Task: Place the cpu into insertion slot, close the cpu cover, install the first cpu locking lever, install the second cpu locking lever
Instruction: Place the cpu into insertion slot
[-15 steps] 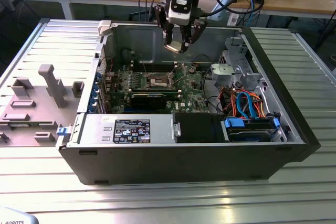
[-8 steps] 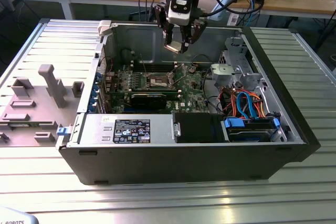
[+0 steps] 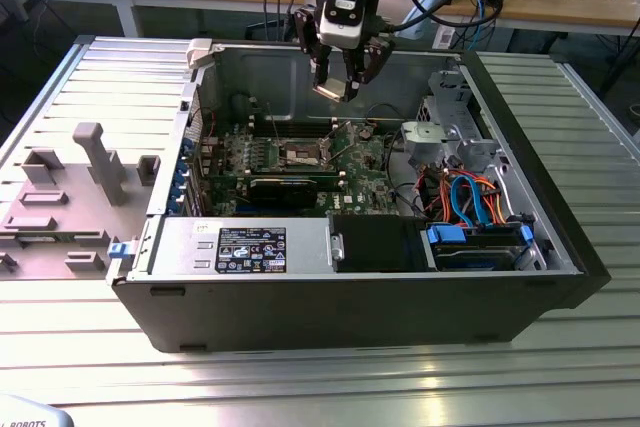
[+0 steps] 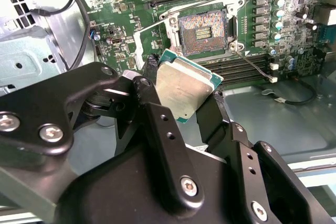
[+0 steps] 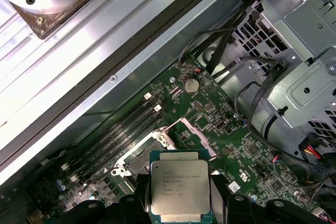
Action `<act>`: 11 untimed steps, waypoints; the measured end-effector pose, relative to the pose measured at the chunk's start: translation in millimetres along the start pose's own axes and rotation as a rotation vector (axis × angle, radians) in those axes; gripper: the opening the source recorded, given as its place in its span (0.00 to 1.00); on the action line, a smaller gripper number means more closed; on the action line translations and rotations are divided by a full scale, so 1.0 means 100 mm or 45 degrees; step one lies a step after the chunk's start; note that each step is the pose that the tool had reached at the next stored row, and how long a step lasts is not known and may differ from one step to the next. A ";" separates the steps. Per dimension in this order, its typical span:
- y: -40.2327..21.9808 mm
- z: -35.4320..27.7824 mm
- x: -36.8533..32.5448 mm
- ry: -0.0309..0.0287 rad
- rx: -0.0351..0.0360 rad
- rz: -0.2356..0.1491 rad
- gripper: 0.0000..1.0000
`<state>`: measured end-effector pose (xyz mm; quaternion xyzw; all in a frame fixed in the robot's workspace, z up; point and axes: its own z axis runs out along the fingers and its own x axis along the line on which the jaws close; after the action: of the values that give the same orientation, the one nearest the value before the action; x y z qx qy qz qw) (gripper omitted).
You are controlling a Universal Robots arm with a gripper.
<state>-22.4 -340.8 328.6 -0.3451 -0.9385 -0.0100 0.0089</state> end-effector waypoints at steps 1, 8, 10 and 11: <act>0.000 0.000 0.000 0.0000 -0.0001 0.001 0.54; 0.000 0.002 0.000 -0.0001 -0.0002 0.008 0.54; 0.000 0.002 0.000 -0.0001 -0.0003 0.010 0.54; 0.000 0.003 0.000 -0.0002 -0.0004 0.012 0.54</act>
<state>-22.4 -340.8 328.3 -0.3494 -0.9369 -0.0101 0.0088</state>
